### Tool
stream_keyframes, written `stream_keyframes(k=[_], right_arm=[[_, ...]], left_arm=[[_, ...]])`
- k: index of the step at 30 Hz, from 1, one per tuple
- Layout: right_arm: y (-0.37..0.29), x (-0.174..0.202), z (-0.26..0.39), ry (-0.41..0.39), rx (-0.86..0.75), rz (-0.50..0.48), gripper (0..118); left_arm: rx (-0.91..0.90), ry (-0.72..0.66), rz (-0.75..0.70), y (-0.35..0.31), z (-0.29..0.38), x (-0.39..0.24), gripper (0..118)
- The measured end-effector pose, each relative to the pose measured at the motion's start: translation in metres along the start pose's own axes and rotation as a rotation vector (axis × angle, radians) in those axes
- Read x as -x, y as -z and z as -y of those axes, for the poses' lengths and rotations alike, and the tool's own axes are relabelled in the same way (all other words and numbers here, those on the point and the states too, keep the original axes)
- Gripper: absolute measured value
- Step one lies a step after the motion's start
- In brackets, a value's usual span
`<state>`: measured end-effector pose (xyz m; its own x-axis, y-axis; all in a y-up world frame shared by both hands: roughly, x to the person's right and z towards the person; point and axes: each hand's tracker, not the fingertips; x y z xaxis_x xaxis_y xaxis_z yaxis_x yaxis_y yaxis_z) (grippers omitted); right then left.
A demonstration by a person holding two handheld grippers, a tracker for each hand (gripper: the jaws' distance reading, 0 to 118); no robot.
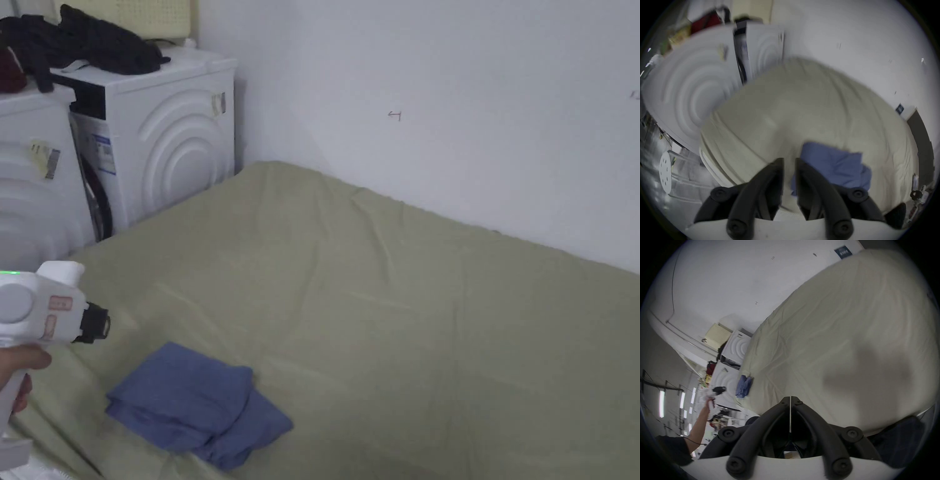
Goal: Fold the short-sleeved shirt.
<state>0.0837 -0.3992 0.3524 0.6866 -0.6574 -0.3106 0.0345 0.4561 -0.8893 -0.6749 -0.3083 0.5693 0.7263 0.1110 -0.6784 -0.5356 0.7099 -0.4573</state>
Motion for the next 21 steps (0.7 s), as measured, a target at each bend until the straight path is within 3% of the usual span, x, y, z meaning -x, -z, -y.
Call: stream_keyframes(k=[3, 10, 14, 17, 21], right_arm=[[-0.027, 0.021, -0.015, -0.109, -0.110, 0.084, 3], [-0.111, 0.096, -0.053, -0.497, -0.472, 0.198, 3], [-0.147, 0.131, -0.067, -0.605, -0.630, 0.212, 3], [-0.164, 0.150, -0.074, -0.691, -0.711, 0.279, 3], [-0.173, 0.159, -0.079, -0.685, -0.771, 0.320, 3]], left_arm=[[-0.156, 0.031, 0.066, -0.050, 0.014, -0.050, 15], [-0.554, 0.234, 0.223, -0.175, 0.051, -0.204, 15], [-0.720, 0.277, 0.247, -0.228, 0.064, -0.267, 15], [-0.763, 0.261, 0.300, -0.251, 0.065, -0.294, 15], [-0.785, 0.300, 0.334, -0.277, 0.066, -0.325, 15]])
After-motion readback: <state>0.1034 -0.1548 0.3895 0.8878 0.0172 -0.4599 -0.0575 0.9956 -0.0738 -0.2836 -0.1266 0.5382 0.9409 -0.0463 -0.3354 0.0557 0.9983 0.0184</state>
